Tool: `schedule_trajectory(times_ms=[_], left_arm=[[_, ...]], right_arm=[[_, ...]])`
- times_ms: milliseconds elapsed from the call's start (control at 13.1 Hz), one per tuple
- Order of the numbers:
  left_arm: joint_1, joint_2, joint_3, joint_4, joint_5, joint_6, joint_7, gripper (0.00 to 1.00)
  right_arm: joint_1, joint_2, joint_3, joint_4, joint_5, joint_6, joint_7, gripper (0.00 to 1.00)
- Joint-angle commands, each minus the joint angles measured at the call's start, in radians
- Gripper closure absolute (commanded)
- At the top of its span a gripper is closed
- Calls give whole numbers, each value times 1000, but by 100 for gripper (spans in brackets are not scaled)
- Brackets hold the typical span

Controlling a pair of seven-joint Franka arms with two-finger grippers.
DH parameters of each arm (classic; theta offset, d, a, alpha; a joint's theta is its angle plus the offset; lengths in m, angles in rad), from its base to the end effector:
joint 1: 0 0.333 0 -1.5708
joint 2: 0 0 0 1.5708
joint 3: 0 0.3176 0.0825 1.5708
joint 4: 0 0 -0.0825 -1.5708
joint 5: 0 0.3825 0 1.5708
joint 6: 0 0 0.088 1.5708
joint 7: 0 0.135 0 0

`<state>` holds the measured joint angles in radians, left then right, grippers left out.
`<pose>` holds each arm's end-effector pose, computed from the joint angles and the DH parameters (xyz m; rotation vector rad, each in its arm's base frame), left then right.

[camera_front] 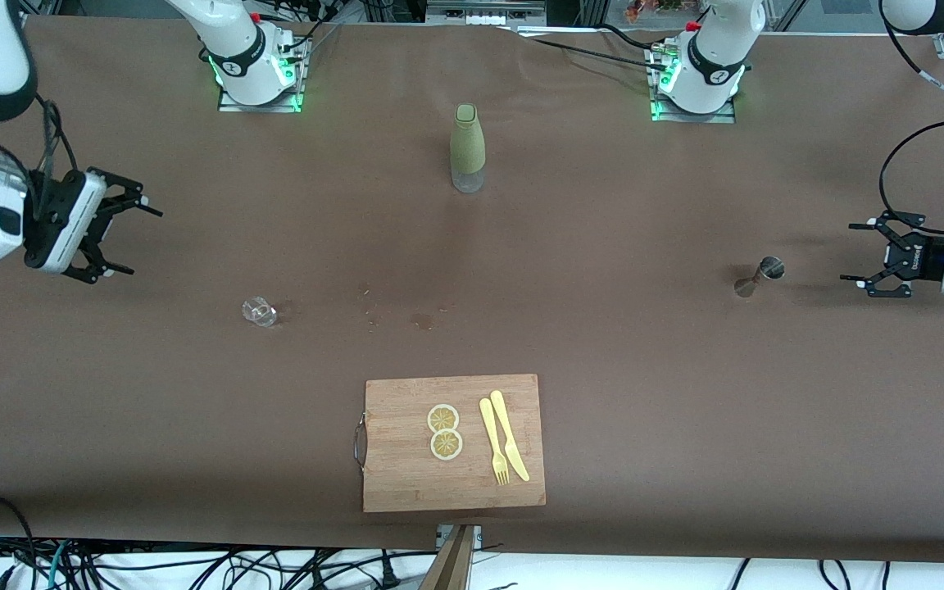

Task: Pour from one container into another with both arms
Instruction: 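Lower the left gripper to the steel jigger while the right gripper reaches the glass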

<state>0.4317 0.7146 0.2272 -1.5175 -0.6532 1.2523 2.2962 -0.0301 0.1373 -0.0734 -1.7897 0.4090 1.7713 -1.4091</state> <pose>0.5228 0.2653 0.2206 1.5584 -1.4434 0.4904 0.5834 -0.0132 0.4419 -2.2764 -1.5432 -0.2122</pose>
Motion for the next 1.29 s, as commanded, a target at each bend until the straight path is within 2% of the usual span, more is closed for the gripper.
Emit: schedule_trajectory(times_ms=[0,305,609,838,1218], left_arm=[[18,31,6,-58,-58,19,115,0],[59,112,8,-76,-138,21,262,0],[81,180,17,-142,-294,21,480,0],[75,219,17,-184,-379,18,534,0],[50,229,9,-204,-425,18,560,0]], right_arm=[[-62,93,6,6,112,33,-227,0],[-128,217,7,6,282,36,-514,0],[-175,317,7,6,395,13,-710,0],[-191,384,6,7,465,-7,-812,0],[-192,475,7,12,562,-24,-902,0]])
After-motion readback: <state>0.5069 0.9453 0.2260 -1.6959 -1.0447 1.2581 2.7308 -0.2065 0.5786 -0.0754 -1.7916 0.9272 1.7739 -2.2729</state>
